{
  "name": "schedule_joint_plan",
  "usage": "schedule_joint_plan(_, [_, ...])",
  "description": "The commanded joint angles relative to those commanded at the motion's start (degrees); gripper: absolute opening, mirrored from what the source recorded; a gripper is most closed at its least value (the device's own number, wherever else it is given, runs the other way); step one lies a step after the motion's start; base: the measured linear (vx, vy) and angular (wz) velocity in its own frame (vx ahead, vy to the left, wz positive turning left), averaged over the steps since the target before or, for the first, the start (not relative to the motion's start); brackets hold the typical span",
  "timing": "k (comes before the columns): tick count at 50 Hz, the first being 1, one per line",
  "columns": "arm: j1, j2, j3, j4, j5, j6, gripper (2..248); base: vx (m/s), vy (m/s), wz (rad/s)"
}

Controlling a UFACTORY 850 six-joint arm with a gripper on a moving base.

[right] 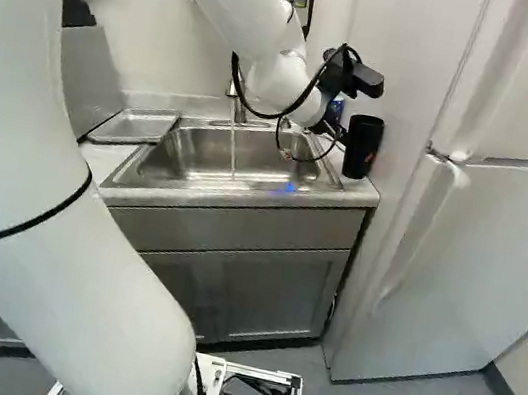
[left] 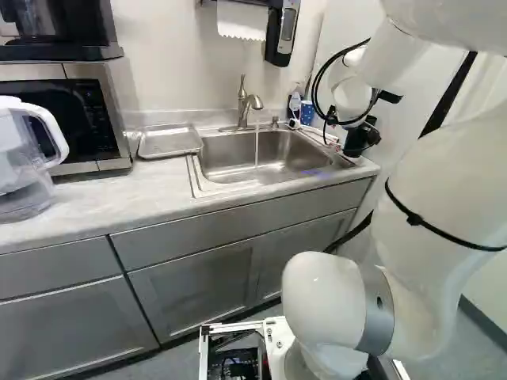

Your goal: Rinse the cup and place it in the tray

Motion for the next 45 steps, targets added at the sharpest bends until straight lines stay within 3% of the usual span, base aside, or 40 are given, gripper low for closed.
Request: schedule_joint_plan(45, [0.0,0.0,0.0,0.0,2.2,0.0,247,0.000,0.000,0.000])
